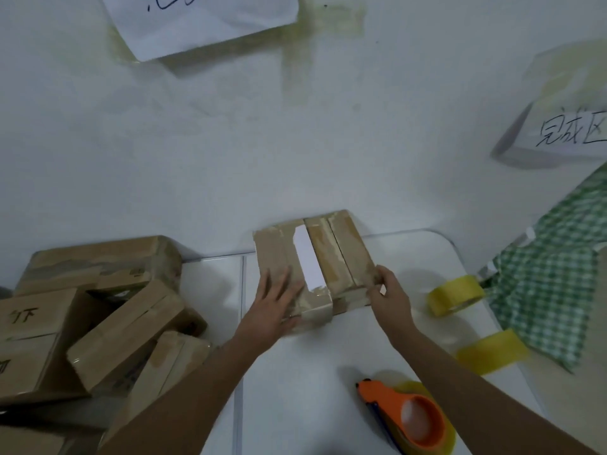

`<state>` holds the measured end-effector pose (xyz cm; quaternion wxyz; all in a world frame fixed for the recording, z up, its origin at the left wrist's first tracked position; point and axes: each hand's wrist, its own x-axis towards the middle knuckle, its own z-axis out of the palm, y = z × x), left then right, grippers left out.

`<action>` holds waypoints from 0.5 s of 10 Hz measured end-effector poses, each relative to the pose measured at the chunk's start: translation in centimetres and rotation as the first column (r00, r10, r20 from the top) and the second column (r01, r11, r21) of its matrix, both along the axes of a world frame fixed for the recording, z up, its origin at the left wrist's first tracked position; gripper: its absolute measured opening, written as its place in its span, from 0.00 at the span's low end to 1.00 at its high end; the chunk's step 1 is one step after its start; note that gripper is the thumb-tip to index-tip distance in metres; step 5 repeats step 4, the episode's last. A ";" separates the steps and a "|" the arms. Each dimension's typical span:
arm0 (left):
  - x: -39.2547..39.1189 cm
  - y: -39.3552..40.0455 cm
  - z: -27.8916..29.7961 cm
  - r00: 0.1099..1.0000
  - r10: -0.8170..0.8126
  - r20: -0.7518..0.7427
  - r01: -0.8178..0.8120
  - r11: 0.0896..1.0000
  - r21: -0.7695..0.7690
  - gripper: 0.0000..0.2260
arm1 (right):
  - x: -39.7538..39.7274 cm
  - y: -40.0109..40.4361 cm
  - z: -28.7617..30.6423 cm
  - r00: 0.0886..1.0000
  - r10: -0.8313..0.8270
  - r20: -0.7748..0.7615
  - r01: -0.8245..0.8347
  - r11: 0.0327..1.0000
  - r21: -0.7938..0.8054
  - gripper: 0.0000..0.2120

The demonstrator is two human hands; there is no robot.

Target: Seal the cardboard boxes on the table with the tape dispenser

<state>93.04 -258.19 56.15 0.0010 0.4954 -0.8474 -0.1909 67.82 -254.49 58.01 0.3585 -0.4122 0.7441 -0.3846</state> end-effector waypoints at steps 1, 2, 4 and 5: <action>1.1 -1.5 -0.1 1.000 -0.026 0.008 0.026 1.000 -0.002 0.32 | -0.2 -0.7 0.4 0.992 0.105 -0.068 -0.100 0.993 0.067 0.22; 1.6 -2.8 0.0 0.998 -0.049 0.026 0.049 0.999 -0.007 0.33 | -0.6 -1.4 0.4 0.966 0.192 -0.176 -0.175 0.979 0.104 0.20; 1.0 -4.6 2.4 0.983 -0.166 0.083 0.165 0.986 0.019 0.31 | -1.4 -2.4 3.0 0.962 0.170 -0.215 -0.156 0.985 0.078 0.18; 1.0 -4.6 2.4 0.983 -0.166 0.083 0.165 0.986 0.019 0.31 | -1.4 -2.4 3.0 0.962 0.170 -0.215 -0.156 0.985 0.078 0.18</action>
